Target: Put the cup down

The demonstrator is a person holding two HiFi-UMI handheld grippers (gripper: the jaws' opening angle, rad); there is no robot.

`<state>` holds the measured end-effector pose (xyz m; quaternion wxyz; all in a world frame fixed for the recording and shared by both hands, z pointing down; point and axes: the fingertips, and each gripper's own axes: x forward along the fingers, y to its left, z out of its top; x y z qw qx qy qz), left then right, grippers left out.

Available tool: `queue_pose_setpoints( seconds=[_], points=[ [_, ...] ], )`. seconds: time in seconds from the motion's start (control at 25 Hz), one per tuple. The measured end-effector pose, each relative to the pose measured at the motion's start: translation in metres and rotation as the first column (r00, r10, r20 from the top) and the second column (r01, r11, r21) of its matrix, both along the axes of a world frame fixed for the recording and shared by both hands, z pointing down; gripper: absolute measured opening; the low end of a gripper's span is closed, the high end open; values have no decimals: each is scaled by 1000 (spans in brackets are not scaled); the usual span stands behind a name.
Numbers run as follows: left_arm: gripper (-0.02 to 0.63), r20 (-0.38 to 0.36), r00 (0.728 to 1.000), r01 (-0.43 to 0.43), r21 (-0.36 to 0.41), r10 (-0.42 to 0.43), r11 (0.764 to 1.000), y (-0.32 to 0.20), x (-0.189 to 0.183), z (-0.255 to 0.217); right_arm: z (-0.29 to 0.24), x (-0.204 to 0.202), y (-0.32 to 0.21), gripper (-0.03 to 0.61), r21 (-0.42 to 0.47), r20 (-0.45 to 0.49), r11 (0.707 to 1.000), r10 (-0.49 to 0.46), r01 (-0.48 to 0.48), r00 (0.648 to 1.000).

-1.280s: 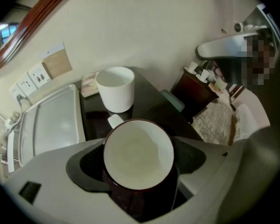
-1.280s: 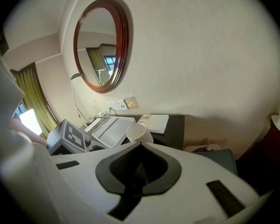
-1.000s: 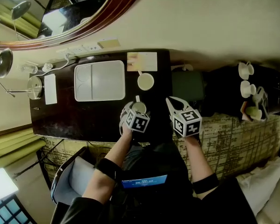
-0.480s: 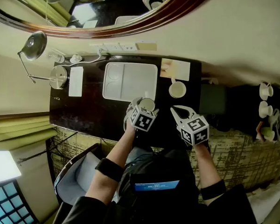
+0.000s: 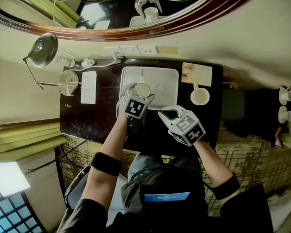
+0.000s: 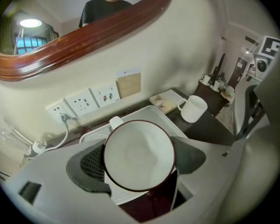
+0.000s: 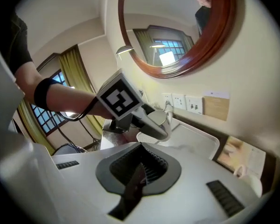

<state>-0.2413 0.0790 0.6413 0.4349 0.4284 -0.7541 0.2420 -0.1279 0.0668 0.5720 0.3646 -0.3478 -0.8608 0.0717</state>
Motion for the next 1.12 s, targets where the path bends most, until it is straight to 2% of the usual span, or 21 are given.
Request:
queue_pose_setpoints(
  seconds=[0.12,0.28,0.48,0.88,1.12],
  points=[
    [407,-18,1000,-13,20,13,1000,7,-27,10,4,-18,28,2,6,-3,999,-49,49,999],
    [407,13,1000,-6,-4,6,1000,23,-68,10,15,-44,51,2,6,8,998,-59,59,998],
    [407,11,1000,-19,-24,19,1000,33,-98,21,15,-67,69,2,-5,-11,997,-75,75,997],
    [407,-37,999,1,-20,-2,1000,32,-110,44,27,-80,73,2,2,-30,997,-74,74,997],
    [407,-36,999,17,-41,-18,999,36,-115,51,25,-80,67,2,-1,-51,998,-63,63,997]
  ],
)
